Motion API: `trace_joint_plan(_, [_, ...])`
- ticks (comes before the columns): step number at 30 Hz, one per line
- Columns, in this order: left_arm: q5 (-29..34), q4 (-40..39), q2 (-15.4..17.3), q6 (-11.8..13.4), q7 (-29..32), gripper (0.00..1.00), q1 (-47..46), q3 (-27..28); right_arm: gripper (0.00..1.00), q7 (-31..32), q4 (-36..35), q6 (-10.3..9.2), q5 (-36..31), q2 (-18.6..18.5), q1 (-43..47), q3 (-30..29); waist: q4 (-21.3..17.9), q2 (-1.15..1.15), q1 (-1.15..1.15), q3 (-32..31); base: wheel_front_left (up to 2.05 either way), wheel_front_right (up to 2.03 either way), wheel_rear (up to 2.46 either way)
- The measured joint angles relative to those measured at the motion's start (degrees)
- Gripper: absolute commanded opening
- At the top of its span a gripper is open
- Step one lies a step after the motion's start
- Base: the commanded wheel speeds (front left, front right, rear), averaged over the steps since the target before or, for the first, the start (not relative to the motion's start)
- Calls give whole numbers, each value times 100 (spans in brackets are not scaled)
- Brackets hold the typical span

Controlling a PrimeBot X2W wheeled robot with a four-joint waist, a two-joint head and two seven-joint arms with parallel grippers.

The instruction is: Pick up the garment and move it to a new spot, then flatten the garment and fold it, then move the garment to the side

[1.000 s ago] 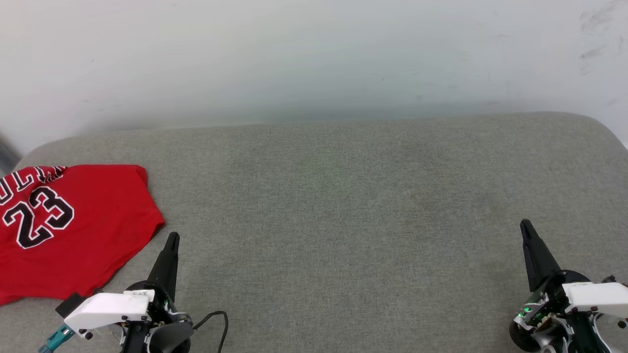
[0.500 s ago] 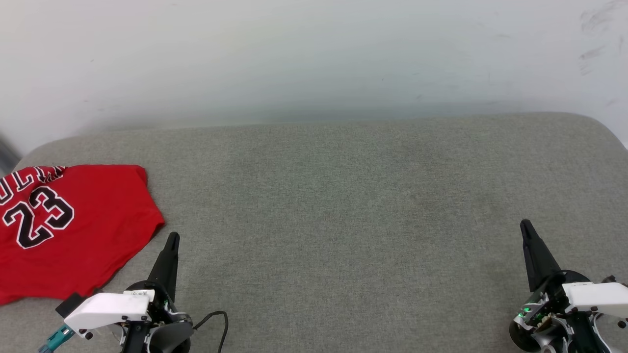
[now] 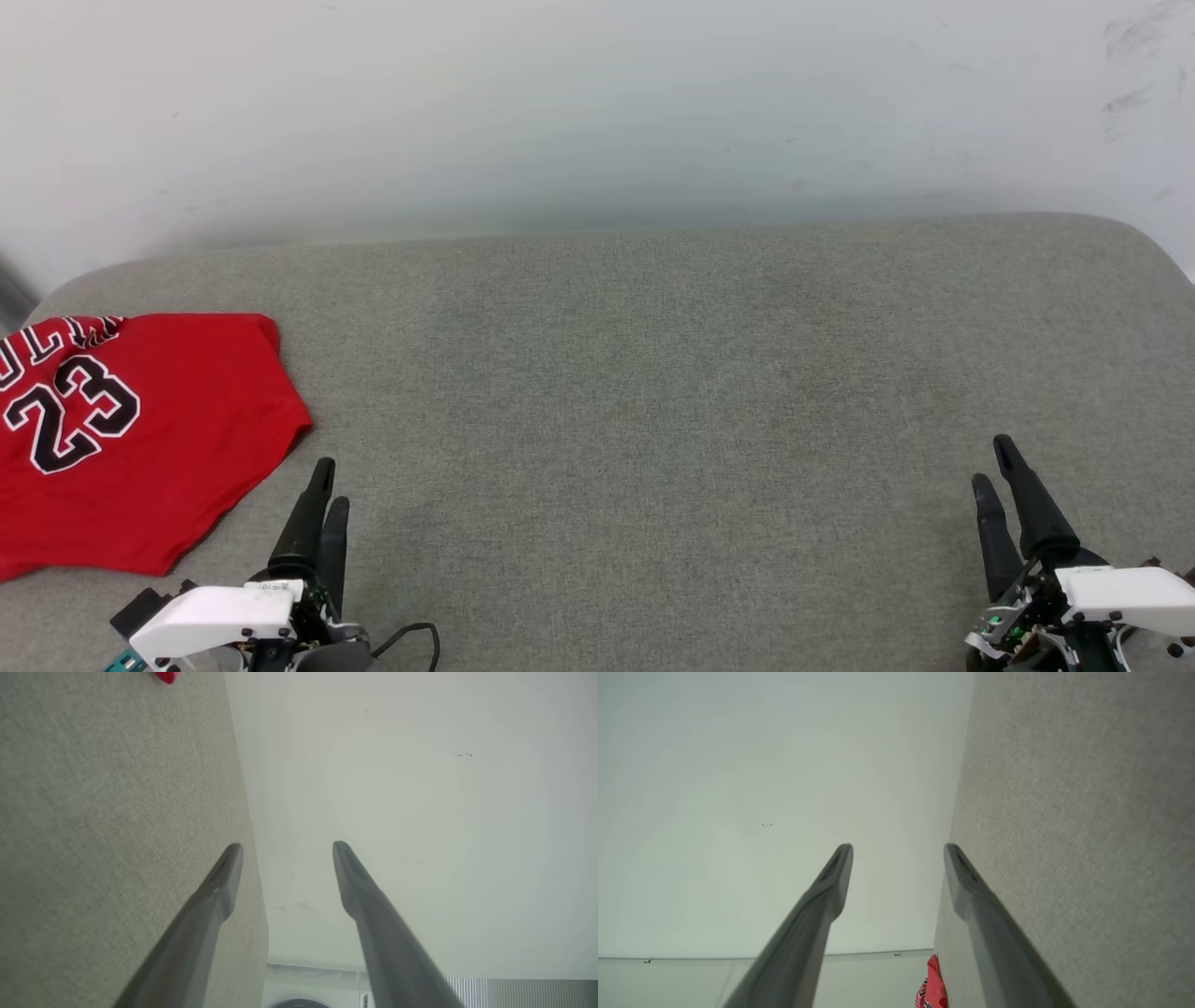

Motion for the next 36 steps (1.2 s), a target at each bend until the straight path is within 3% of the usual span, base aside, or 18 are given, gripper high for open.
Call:
trace_joint_plan(12, [522,-116,2,0,-314,100,104,244,100,-325,-121,0,-700,2,25,32,-11,0,0,9,0,0,0])
trace_joint_plan(23, [1653,-222,0,52,-569,100,103,758,100,-581,-477,1,-2461,3,15,80,-26,0,0,28,0,0,0])
trace_joint_plan(29, [2409,-744,1,252,-704,100,99,829,100,-703,-803,1,-3599,3,2,343,-27,0,0,51,0,0,0])
trace_joint_plan(36, [3446,-1450,1,656,-837,100,139,478,100,-849,-1227,1,-4774,5,-6,502,-28,0,0,76,0,0,0])
